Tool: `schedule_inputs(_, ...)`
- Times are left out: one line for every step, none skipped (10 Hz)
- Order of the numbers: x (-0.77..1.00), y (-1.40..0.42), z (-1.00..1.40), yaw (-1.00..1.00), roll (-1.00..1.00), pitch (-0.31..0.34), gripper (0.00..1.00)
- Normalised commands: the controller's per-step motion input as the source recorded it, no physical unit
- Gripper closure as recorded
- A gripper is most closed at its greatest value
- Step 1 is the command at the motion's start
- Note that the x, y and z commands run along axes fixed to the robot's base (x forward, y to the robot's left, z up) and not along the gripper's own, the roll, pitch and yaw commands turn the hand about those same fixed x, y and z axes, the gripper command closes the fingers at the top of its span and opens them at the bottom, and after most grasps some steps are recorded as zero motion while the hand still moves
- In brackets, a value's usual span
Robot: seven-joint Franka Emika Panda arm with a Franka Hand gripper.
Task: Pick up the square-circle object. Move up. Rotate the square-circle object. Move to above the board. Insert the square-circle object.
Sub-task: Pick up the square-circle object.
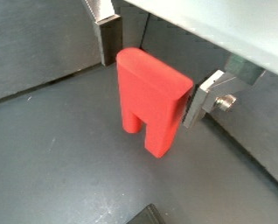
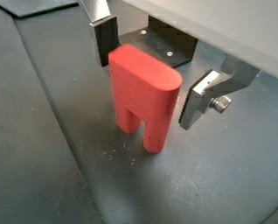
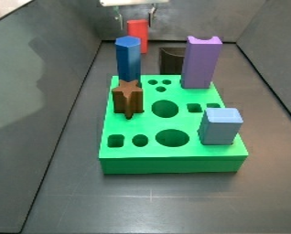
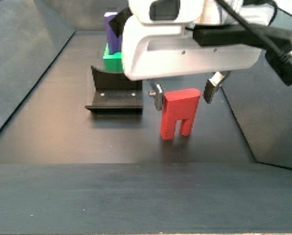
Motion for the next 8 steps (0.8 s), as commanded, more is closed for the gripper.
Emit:
schedule_inputs(0.02, 0.06, -0.27, 0.19, -0.15, -0.019, 0.0)
schedule_inputs(0.0, 0.06, -0.25, 0.16, -0.04, -0.02, 0.0)
schedule_inputs(0.04, 0.06, -0.26, 0.2, -0.01, -0.019, 0.0)
schedule_inputs(0.03, 0.01, -0.24, 0.21, 0.0, -0.029, 0.0)
schedule_inputs(0.09, 0.0, -0.15, 0.18, 0.0, 0.0, 0.0)
schedule_inputs(0.0, 0.0, 0.0, 0.02, 0.0, 0.0, 0.0)
schedule_inputs(0.0, 0.0, 0.0, 0.0, 0.0, 0.0, 0.0)
schedule_inputs(0.0, 0.0, 0.0, 0.0, 0.0, 0.0, 1.0)
